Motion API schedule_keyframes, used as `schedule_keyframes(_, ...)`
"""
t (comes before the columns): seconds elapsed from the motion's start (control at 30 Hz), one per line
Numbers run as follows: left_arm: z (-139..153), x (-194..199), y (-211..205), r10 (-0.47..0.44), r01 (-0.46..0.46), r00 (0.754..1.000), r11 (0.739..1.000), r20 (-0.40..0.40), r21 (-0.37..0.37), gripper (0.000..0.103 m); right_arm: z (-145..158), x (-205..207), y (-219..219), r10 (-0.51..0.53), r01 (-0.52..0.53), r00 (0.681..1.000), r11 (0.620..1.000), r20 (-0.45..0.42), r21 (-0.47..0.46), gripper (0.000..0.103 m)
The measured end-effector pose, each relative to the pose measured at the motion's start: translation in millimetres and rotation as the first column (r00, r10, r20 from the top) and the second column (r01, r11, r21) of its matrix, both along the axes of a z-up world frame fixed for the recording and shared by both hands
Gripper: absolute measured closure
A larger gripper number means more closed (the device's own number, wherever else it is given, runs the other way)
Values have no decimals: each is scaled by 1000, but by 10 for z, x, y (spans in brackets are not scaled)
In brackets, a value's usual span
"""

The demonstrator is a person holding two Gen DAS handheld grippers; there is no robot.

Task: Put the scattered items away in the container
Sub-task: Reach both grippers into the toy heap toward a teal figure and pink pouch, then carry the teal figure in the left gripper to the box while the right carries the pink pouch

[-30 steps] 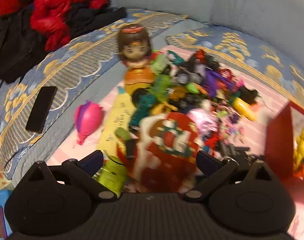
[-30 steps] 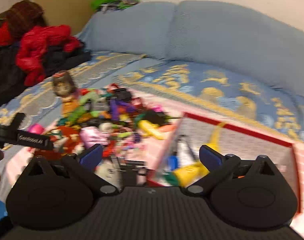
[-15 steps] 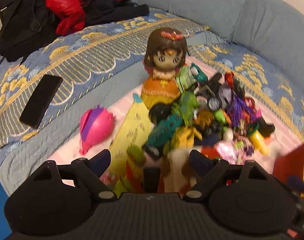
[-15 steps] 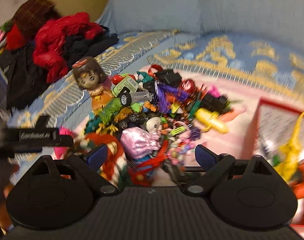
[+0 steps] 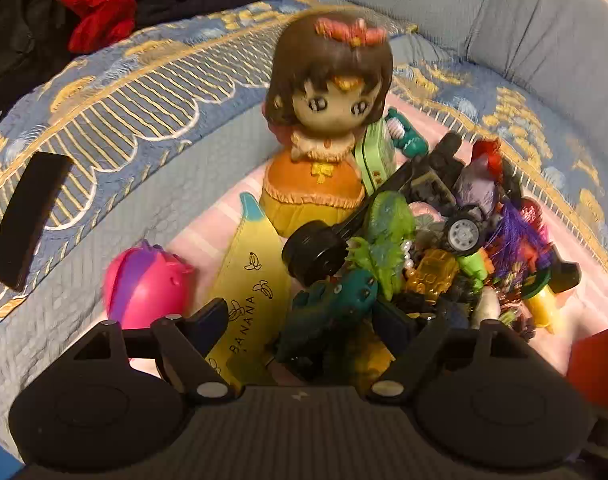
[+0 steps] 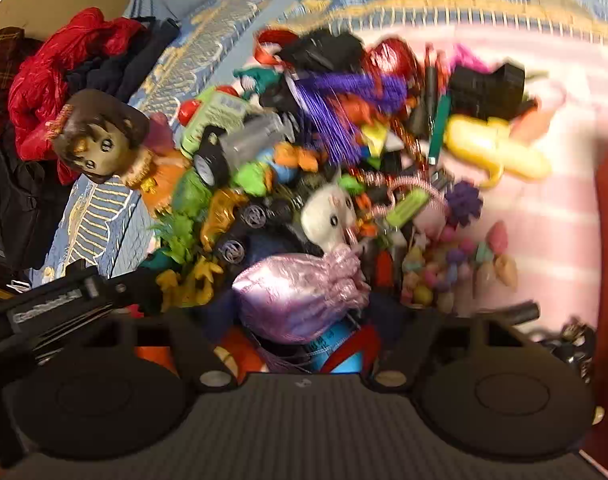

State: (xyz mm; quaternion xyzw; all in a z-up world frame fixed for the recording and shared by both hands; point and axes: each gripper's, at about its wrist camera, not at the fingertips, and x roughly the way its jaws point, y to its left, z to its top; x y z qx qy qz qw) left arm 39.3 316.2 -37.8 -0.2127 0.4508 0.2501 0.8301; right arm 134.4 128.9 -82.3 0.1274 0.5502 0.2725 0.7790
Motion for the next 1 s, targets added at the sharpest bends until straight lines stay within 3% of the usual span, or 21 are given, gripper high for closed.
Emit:
schedule_keyframes(0.07,-40,-37,61,4,-1,999,998,34,-62,40,21,-16,-79,2,-2,1000,1000,21,22,57)
schedule_keyframes(0.13,-25,-98,66,-2,10,997,995,74,-103,59,99,-65,-146,15,-17,998,999,53,37,64)
schedule_keyframes(0.2,7,-126,1,-22,29,997,996,79,-82,65,198,-127,-207,12,-15,995,1000,100,27,70)
schedule_keyframes(0.23,24,-135,-38,-33,38,996,997,77,-66,66,247,-151,-246,8,-11,993,1000,120,24,81)
schedule_keyframes(0.33,102,-202,-92,-34,37,994,999,104,-28,79,384,-213,-430,-17,8,988,999,152,54,80)
schedule_keyframes(0.43,301,-304,-89,-41,46,984,999,176,-26,80,564,-293,-610,-28,13,981,997,192,78,80)
schedule_keyframes(0.53,591,-405,-198,-73,67,970,997,231,37,80,743,-380,-801,-45,17,974,992,220,126,80)
schedule_keyframes(0.67,919,-542,-347,-106,98,942,994,317,40,80,937,-523,-1097,-70,20,967,979,247,202,80)
schedule_keyframes(0.83,1278,-623,-738,-180,179,889,983,421,43,80,1185,-653,-1558,-134,44,950,950,280,308,80)
schedule_keyframes(1.0,1503,-564,-1216,-271,279,836,959,477,56,80,1558,-788,-2057,-212,69,901,931,378,357,80)
